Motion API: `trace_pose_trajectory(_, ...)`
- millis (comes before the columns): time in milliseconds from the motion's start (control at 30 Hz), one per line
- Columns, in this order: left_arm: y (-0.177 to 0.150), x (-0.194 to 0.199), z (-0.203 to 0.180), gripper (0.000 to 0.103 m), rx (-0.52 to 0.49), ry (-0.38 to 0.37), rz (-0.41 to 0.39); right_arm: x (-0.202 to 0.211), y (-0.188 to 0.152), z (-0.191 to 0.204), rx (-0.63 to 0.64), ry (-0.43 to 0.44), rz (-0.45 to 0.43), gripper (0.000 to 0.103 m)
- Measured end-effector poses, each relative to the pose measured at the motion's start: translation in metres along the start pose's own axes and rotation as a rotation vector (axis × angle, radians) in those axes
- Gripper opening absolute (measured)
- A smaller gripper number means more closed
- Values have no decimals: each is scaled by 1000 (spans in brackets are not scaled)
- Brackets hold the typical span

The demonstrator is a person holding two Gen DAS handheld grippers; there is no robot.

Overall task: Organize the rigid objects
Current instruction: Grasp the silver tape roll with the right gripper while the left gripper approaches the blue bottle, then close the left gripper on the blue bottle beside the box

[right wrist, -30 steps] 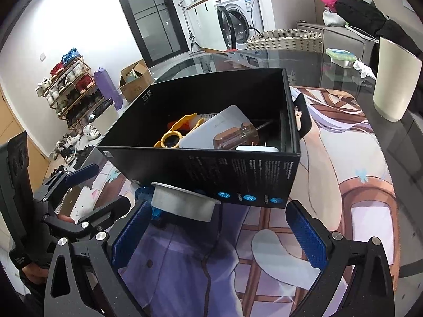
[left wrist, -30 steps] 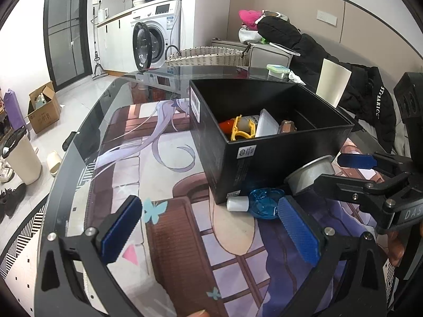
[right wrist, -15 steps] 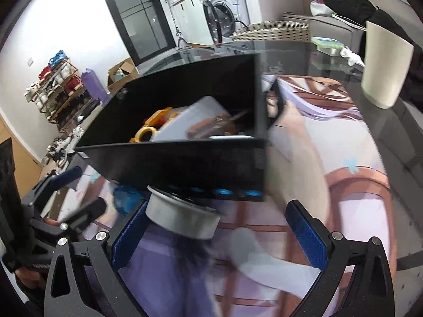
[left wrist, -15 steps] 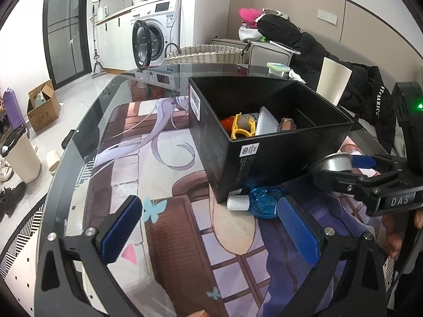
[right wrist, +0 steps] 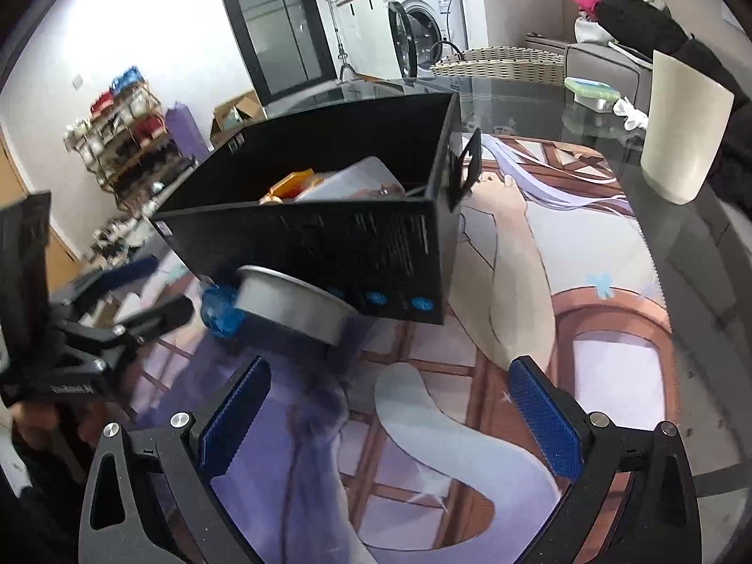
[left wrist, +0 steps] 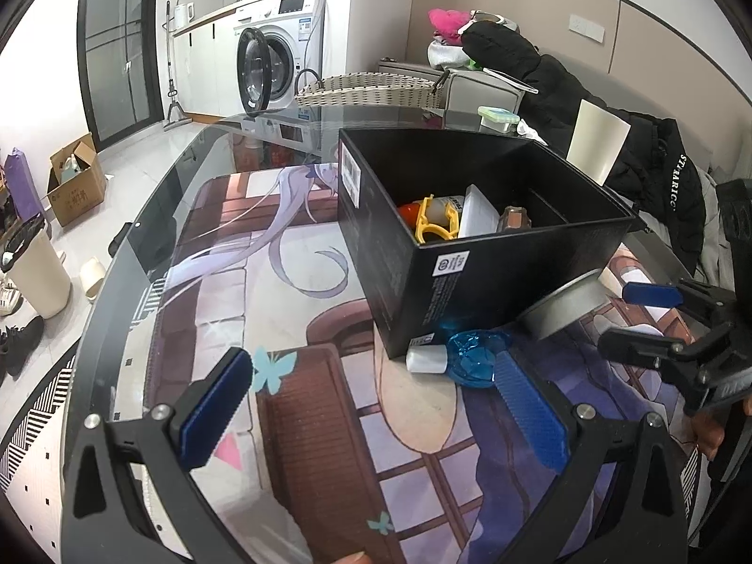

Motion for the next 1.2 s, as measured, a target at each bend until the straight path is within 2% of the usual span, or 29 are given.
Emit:
trace_pose_trajectory(367, 0, -1, 3, 103, 10, -5, 2, -6, 10, 21, -43, 99, -7, 103)
trace_pose_trajectory(567, 0, -1, 4, 103, 11, -6, 2, -10, 15, 28, -64, 54, -14, 102)
trace_pose_trajectory(633, 0, -1, 4, 103, 13, -9, 1, -10, 15, 29, -62, 31, -26, 92)
trace_pose_trajectory(667, 0, 0, 4, 103, 14, -11, 0, -9, 15, 30, -59, 26, -30, 76)
trace_pose_trajectory(700, 0, 0, 4, 103, 15, -12, 0, -9, 15, 29, -58, 18, -27, 68)
trace_pose_trajectory(900, 0, 0, 4, 103, 16, -15, 3, -6, 11, 27, -16, 35, -26, 37)
trace_pose_trajectory(1133, 0, -1, 4, 103, 15, -7, 8, -1, 3, 24, 30, 38, -32, 20)
trace_pose_trajectory(1200, 1, -2, 2, 103, 9, -1, 17, 1, 2, 21, 32, 51, -34, 18)
Point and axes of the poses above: each gripper's, at about its wrist camera, not at the fingertips, and x roughly against the way its jaws point, z to its left, y to its top, the point moved 1 cm from there along -x, roughly the way its jaws point, and after that the axes turned 14 degrees about z, right-handed, at the moved point
